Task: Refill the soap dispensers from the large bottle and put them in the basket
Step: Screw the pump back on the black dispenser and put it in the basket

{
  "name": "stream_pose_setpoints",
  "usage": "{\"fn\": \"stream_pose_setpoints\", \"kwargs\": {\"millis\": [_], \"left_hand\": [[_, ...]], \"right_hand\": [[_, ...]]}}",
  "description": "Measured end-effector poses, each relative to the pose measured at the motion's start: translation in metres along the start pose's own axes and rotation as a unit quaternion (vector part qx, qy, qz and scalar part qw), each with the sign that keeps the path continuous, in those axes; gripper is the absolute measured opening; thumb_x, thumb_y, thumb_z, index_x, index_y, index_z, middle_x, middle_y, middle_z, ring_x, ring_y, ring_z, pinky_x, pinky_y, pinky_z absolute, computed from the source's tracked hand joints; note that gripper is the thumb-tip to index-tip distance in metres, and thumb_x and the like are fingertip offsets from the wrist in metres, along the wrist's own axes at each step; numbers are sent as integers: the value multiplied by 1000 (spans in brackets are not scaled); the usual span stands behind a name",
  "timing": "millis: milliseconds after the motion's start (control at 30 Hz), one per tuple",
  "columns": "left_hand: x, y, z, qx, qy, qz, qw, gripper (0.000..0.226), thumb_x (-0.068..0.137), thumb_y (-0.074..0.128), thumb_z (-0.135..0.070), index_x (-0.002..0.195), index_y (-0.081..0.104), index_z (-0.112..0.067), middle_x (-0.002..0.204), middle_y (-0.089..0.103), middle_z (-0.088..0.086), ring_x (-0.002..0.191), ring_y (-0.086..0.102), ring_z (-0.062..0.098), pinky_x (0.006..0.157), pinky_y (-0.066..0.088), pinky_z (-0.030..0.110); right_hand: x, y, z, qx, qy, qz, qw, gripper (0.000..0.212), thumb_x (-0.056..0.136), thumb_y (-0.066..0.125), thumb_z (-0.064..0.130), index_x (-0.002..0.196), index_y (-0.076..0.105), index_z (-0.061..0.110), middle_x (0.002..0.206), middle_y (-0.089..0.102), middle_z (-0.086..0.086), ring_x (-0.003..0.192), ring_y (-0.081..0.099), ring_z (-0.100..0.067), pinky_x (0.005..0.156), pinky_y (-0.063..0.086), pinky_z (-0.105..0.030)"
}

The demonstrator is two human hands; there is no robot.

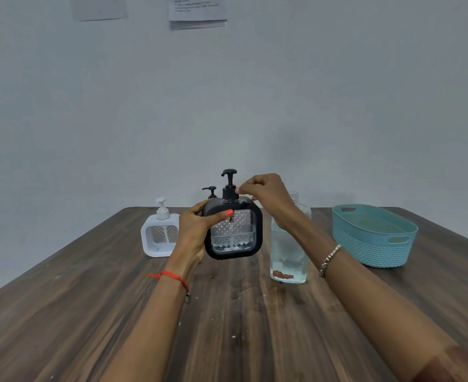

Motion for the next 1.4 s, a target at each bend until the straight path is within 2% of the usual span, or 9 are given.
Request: {"fn": "stream_pose_setpoints", "kwargs": {"millis": [33,167,333,433,500,600,800,1267,1400], "left_hand": [[0,1,0,2,0,2,1000,54,45,82,-5,97,69,-4,84,73,10,73,69,23,63,57,30],[-2,1,0,-5,-2,7,1000,54,45,82,-5,97,69,-3,84,73,11,74,69,25,64,57,30],[-1,2,-1,10,2,10,1000,46,49,82,-3,93,70,-6,85,73,11,73,69,25,67,58,33],[-2,2,-2,8,1,12,1000,49,47,82,-5,94,70,-6,84,74,10,74,70,24,67,58,32],[-2,1,-2,7,3,11,1000,48,50,81,-1,96,69,-3,82,74,9,72,70,23,62,57,30],[-4,-2,0,-16,-13,8,1000,49,52,79,2,100,68,0,84,72,13,72,69,26,63,57,31],[-6,1,0,5,-7,32,999,51,47,80,-1,97,69,-3,89,72,14,76,69,27,67,58,33],[-8,0,-2,7,14,11,1000,51,45,81,-4,95,70,-4,90,72,14,78,69,26,70,59,34],[-7,-1,-2,11,-2,27,1000,52,42,81,-3,93,71,-5,86,73,12,74,70,24,65,59,31]], "right_hand": [[0,2,0,11,5,24,1000,4,75,70,8,77,67,7,75,66,-2,70,62,-10,58,46,-10],[2,11,1,77,13,97,992,39,73,71,-4,110,63,5,85,68,-5,71,67,-7,60,49,-10],[2,13,-3,20,0,84,996,26,66,83,21,89,72,15,61,66,7,59,64,-5,61,49,-14],[2,10,-4,50,1,70,996,29,71,78,30,76,74,2,73,71,-14,72,67,-16,67,49,-17],[5,4,-7,75,10,57,996,47,72,78,27,74,62,-17,72,56,-27,76,61,-26,77,50,-30],[5,10,-10,105,34,87,990,27,73,75,12,79,63,-12,81,61,-18,87,62,-24,88,47,-37],[2,25,-5,92,38,182,978,13,79,70,6,91,72,7,86,73,-4,80,70,-9,69,52,-14],[-5,16,3,-7,-20,-29,999,22,57,87,25,61,71,11,58,70,4,53,66,-5,52,51,-14],[-4,26,1,3,-8,86,996,15,67,82,22,76,72,17,64,71,9,61,67,-2,59,51,-12]]}}
Point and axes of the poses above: each hand's wrist, its own x-axis towards the middle knuckle, its own y-axis out of the palm, z = x × y, the point moved 8 cm from there along x, towards the middle knuckle
